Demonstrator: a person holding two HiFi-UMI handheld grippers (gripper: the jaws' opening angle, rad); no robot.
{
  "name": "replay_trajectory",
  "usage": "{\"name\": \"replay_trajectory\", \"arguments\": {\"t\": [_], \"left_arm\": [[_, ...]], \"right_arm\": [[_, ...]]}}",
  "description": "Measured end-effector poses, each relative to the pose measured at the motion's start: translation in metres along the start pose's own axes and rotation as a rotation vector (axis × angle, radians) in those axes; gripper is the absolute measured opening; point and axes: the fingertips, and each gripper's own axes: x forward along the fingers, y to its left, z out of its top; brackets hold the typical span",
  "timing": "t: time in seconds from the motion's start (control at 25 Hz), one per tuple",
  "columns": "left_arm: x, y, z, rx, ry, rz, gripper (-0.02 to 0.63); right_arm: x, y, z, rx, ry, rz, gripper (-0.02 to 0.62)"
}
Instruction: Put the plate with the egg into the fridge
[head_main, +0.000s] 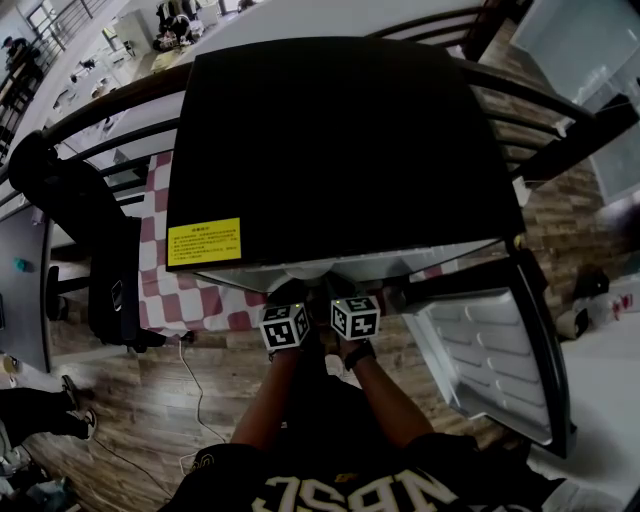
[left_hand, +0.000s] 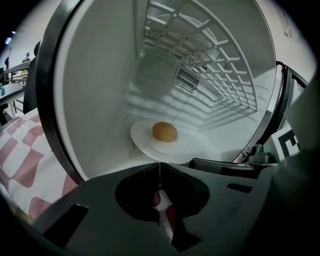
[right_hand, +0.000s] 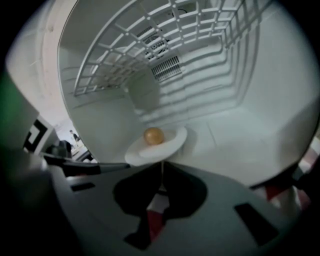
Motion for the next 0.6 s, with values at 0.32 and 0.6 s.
{"name": "replay_trajectory", "arguments": {"t": [0.32, 0.6], "left_arm": [[0.008, 0.005, 0.011, -0.004, -0.004, 0.007, 0.034], [0.012, 0.002, 0.014, -0.009, -0.004, -0.004, 0.034]], "right_arm": [[0.011, -0.002, 0.014, 0.004, -0.012, -0.007, 0.032], [0.013, -0.007, 0.020, 0.007, -0.015, -0.014, 0.032]]}}
